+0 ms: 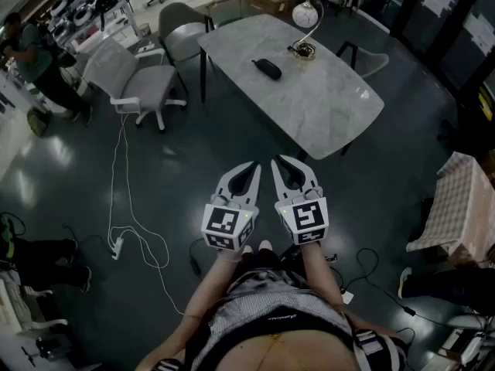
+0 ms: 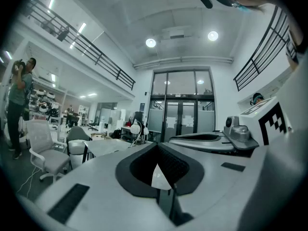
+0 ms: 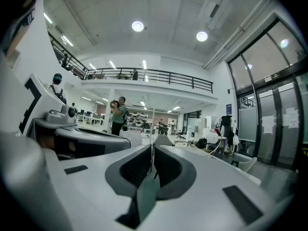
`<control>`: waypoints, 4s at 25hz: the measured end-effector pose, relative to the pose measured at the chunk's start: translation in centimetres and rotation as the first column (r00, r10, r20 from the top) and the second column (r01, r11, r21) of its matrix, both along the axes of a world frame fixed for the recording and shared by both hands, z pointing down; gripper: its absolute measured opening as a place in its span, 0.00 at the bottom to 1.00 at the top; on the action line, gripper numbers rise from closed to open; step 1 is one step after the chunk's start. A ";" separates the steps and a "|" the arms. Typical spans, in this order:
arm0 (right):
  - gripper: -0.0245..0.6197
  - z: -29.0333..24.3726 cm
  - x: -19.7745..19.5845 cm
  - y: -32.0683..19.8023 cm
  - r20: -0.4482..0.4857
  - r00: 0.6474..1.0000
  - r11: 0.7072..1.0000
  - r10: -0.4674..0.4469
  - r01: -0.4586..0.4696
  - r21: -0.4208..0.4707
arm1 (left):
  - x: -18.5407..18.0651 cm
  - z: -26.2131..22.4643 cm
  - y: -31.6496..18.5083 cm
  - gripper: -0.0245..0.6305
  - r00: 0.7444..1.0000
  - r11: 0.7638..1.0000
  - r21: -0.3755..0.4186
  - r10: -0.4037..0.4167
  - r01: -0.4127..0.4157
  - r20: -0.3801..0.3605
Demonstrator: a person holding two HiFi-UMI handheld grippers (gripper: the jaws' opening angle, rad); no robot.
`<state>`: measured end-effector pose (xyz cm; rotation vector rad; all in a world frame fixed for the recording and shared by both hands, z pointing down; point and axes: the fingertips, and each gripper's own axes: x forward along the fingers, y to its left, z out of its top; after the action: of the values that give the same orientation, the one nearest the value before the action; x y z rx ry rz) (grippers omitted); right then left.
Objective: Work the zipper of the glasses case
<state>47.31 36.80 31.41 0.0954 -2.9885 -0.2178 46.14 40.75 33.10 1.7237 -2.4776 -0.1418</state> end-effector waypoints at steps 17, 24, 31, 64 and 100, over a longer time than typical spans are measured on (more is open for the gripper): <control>0.15 1.9 -1.0 -1.3 0.012 0.998 0.995 -0.056 0.056 -0.084 | -1.4 0.4 -0.8 0.04 0.998 0.999 -0.007 -0.048 0.048 0.034; 0.15 2.6 -4.0 -2.3 0.011 0.998 0.993 -0.054 0.055 -0.108 | -4.7 0.7 -1.9 0.04 1.000 1.000 0.012 -0.020 0.020 0.009; 0.15 3.3 -10.2 -3.6 0.007 0.999 0.994 -0.043 0.044 -0.100 | -10.5 1.9 -3.8 0.04 1.000 1.000 0.008 0.008 -0.008 -0.002; 0.15 4.9 -28.1 -9.4 -0.003 0.999 0.988 0.050 -0.050 -0.146 | -28.9 3.4 -9.9 0.04 0.992 0.994 -0.018 0.111 -0.112 -0.058; 0.15 5.0 -35.3 -28.2 0.015 0.996 0.975 0.089 -0.084 -0.206 | -36.6 3.9 -30.0 0.04 0.984 0.982 -0.080 0.165 -0.170 -0.060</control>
<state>12.04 8.64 36.37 0.2059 -3.0008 0.1033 9.49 10.71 37.03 1.8573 -2.2553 -0.0641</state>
